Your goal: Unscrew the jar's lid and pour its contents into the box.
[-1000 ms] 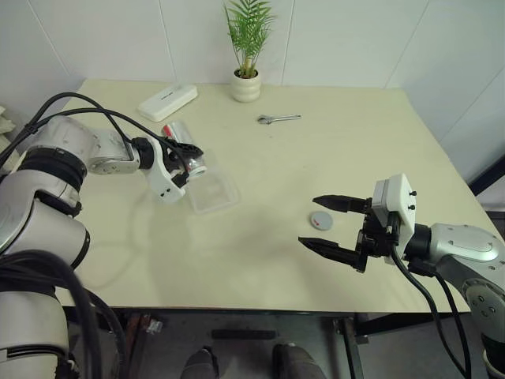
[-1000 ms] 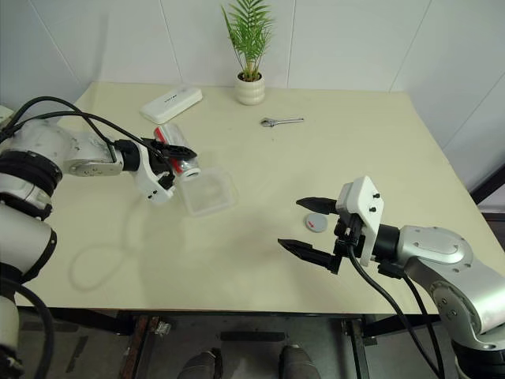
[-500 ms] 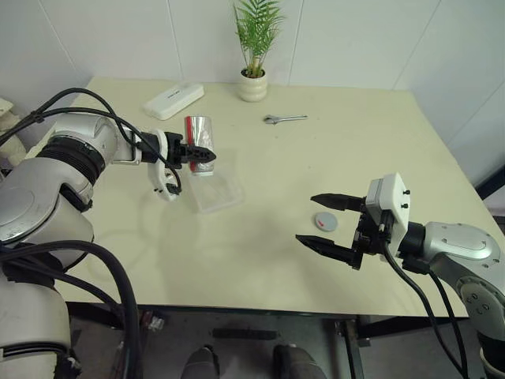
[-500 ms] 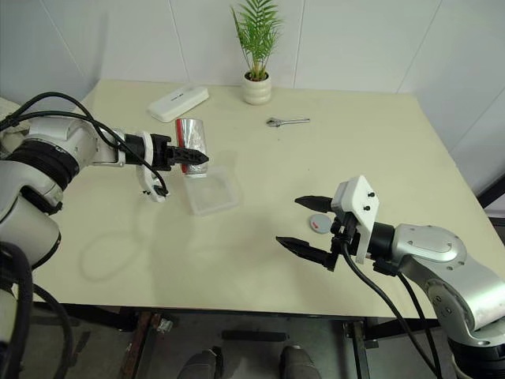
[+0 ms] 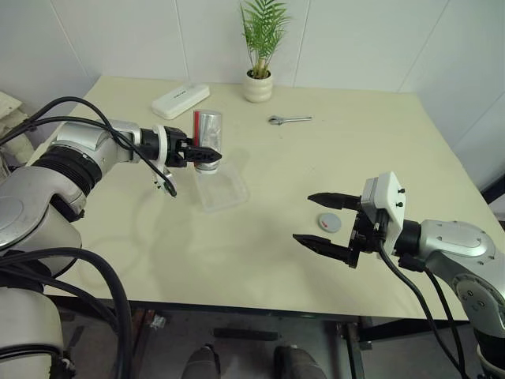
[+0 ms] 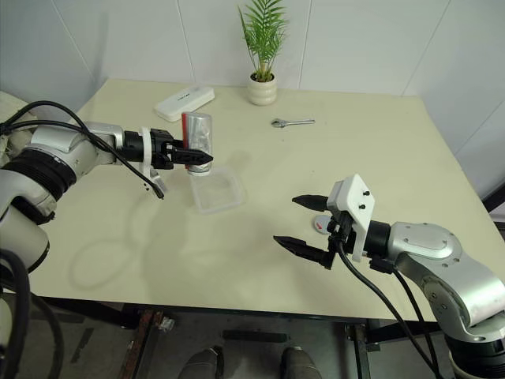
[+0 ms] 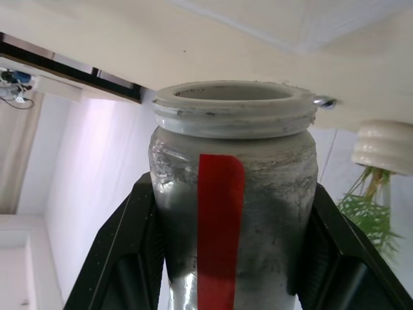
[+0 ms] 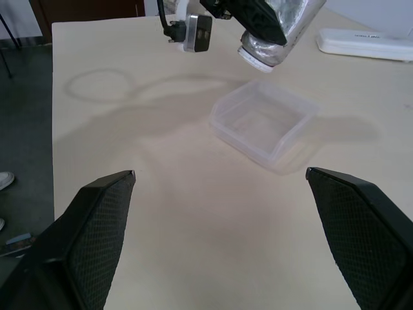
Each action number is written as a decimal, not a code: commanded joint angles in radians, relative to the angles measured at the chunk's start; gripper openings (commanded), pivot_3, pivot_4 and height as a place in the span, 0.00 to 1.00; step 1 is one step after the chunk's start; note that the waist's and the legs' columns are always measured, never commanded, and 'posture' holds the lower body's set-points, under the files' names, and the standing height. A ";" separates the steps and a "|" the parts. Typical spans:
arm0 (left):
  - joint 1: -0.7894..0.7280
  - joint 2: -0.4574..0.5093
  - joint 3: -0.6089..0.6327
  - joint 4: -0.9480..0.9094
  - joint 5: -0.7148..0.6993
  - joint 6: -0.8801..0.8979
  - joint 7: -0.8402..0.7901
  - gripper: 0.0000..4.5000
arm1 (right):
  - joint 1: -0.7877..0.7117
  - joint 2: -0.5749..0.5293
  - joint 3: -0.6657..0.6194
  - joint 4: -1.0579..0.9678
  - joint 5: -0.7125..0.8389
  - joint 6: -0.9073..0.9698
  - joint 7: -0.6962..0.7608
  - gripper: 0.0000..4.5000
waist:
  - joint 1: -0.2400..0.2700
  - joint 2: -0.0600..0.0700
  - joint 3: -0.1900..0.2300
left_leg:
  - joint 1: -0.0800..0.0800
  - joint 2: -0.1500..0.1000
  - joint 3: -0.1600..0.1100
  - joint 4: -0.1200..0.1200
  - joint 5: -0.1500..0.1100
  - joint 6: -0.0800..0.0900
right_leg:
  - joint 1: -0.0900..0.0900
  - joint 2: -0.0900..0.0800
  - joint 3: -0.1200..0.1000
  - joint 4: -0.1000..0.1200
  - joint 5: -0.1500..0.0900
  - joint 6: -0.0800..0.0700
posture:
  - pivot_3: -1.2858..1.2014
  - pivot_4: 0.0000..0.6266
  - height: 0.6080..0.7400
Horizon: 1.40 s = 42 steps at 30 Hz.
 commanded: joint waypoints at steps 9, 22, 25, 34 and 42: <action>0.020 0.026 0.061 0.016 -0.054 -0.003 -0.008 0.47 | -0.048 -0.003 0.008 0.026 -0.020 -0.035 0.014 0.99 | -0.001 0.000 0.000 | 0.000 0.000 0.000 0.002 0.000 0.000 | 0.000 0.000 0.001 0.003 0.000 0.000 | 0.52 0.24 1.00; 0.168 0.011 0.585 0.302 -0.890 -0.604 -0.571 0.47 | -0.078 -0.024 0.006 0.071 -0.030 -0.045 0.070 0.99 | -0.004 0.000 0.000 | 0.002 0.000 0.004 0.005 0.000 0.000 | 0.000 0.000 0.004 0.006 0.000 0.000 | 0.52 0.24 1.00; 0.280 -0.075 0.917 0.371 -1.333 -0.593 -0.997 0.47 | -0.087 -0.031 0.008 0.082 -0.029 -0.045 0.083 0.99 | -0.002 0.000 0.000 | 0.003 0.000 0.004 0.008 0.000 0.000 | 0.000 0.000 0.004 0.007 0.000 0.000 | 0.52 0.24 1.00; 0.497 -0.234 1.396 0.172 -1.979 -0.194 -1.650 0.47 | -0.095 -0.029 -0.014 0.105 0.031 -0.045 0.153 0.99 | -0.009 0.000 0.000 | 0.001 0.000 0.004 0.016 0.001 0.003 | 0.002 0.000 0.006 0.009 0.005 0.002 | 0.52 0.24 1.00; 0.680 -0.274 1.531 -0.076 -2.176 0.174 -1.764 0.47 | -0.117 -0.030 -0.001 0.134 0.036 -0.050 0.195 0.99 | -0.034 0.000 0.000 | 0.002 0.000 0.004 0.016 0.003 0.004 | 0.003 0.001 0.007 0.010 0.008 0.003 | 0.52 0.24 1.00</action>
